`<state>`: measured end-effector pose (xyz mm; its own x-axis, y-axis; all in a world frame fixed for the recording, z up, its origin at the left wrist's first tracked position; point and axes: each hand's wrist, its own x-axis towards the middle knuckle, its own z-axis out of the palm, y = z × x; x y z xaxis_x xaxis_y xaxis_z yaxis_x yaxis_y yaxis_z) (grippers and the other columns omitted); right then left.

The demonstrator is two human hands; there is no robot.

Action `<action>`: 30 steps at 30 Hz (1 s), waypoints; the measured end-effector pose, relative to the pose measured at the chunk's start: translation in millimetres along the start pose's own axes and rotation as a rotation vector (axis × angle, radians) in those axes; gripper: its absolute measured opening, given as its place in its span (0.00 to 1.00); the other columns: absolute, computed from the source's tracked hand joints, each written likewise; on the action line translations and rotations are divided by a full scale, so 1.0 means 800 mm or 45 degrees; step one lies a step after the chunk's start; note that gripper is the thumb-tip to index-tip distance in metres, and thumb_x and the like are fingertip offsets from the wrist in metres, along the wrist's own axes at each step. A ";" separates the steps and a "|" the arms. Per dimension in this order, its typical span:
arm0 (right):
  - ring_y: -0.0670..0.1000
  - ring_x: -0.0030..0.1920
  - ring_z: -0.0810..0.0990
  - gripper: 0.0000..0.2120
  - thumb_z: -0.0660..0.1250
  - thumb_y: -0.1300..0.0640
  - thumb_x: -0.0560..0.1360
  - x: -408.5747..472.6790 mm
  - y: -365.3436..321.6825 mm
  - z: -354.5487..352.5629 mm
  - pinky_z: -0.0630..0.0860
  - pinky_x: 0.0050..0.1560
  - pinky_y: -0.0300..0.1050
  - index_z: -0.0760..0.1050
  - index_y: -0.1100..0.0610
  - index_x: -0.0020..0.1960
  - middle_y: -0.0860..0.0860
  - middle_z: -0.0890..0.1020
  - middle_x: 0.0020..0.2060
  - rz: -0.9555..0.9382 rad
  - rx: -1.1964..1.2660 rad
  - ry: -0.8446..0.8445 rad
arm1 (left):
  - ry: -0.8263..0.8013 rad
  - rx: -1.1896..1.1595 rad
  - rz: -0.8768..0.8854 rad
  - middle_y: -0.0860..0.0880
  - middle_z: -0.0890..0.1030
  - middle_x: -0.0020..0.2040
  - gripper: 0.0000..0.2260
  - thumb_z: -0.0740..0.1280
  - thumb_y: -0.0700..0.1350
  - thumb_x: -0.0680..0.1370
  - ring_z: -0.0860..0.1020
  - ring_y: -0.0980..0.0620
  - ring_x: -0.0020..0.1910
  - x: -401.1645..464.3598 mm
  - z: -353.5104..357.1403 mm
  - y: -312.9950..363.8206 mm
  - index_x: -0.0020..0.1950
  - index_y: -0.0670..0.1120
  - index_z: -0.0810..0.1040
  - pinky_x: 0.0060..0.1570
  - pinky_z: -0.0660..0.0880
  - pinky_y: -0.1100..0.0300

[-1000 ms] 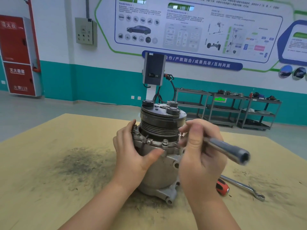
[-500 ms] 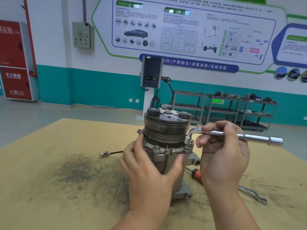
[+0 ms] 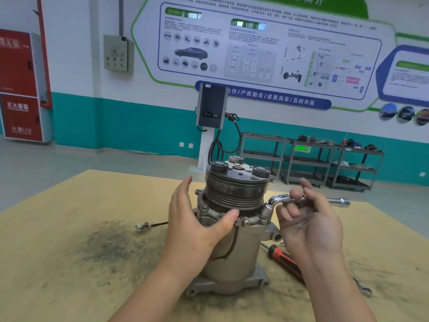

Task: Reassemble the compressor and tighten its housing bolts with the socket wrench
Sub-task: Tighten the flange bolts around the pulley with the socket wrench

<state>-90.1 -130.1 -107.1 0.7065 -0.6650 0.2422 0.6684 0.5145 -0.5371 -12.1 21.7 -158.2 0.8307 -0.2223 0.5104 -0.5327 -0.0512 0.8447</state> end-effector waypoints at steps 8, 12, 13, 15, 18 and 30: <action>0.45 0.18 0.63 0.05 0.56 0.65 0.77 0.023 -0.022 0.022 0.62 0.16 0.36 0.70 0.60 0.49 0.50 0.71 0.24 0.307 -0.364 -0.114 | -0.238 -0.224 -0.073 0.61 0.66 0.74 0.53 0.73 0.71 0.55 0.68 0.59 0.71 0.007 -0.004 -0.007 0.75 0.68 0.52 0.73 0.65 0.51; 0.45 0.20 0.66 0.06 0.61 0.63 0.68 0.012 -0.021 0.013 0.64 0.18 0.34 0.72 0.60 0.45 0.50 0.73 0.27 0.288 -0.212 -0.117 | -0.234 -0.312 -0.095 0.61 0.70 0.71 0.52 0.76 0.70 0.56 0.71 0.58 0.69 0.005 -0.003 -0.007 0.74 0.69 0.53 0.71 0.68 0.49; 0.45 0.21 0.67 0.05 0.62 0.63 0.67 0.008 -0.020 0.009 0.65 0.19 0.34 0.73 0.59 0.43 0.51 0.74 0.28 0.223 -0.179 -0.103 | -0.235 -0.324 -0.093 0.61 0.71 0.70 0.51 0.76 0.69 0.56 0.72 0.58 0.68 0.005 -0.002 -0.008 0.74 0.70 0.53 0.71 0.68 0.49; 0.46 0.22 0.68 0.07 0.60 0.64 0.70 0.000 -0.017 0.000 0.66 0.20 0.36 0.75 0.58 0.39 0.52 0.75 0.29 0.070 -0.192 -0.098 | -0.230 -0.339 -0.077 0.65 0.71 0.69 0.49 0.76 0.69 0.57 0.72 0.60 0.67 0.006 -0.001 -0.009 0.73 0.70 0.55 0.71 0.69 0.50; 0.50 0.23 0.71 0.19 0.55 0.67 0.76 -0.017 -0.010 -0.014 0.69 0.25 0.37 0.79 0.54 0.35 0.54 0.79 0.30 -0.308 -0.406 -0.167 | -0.196 -0.333 -0.039 0.78 0.65 0.64 0.44 0.74 0.71 0.57 0.68 0.70 0.67 0.005 0.001 -0.011 0.68 0.75 0.56 0.72 0.66 0.54; 0.53 0.41 0.81 0.13 0.60 0.57 0.80 -0.015 0.006 0.011 0.77 0.41 0.42 0.82 0.62 0.51 0.56 0.84 0.44 -1.783 -1.769 -1.103 | -0.177 -0.456 0.142 0.79 0.66 0.63 0.40 0.76 0.73 0.55 0.70 0.70 0.66 0.003 0.005 -0.013 0.60 0.84 0.56 0.67 0.70 0.55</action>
<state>-93.5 -114.8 -105.5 0.2020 0.3993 0.8943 0.4357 -0.8544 0.2831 -4.9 17.8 -166.4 0.7279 -0.3383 0.5964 -0.5079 0.3183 0.8004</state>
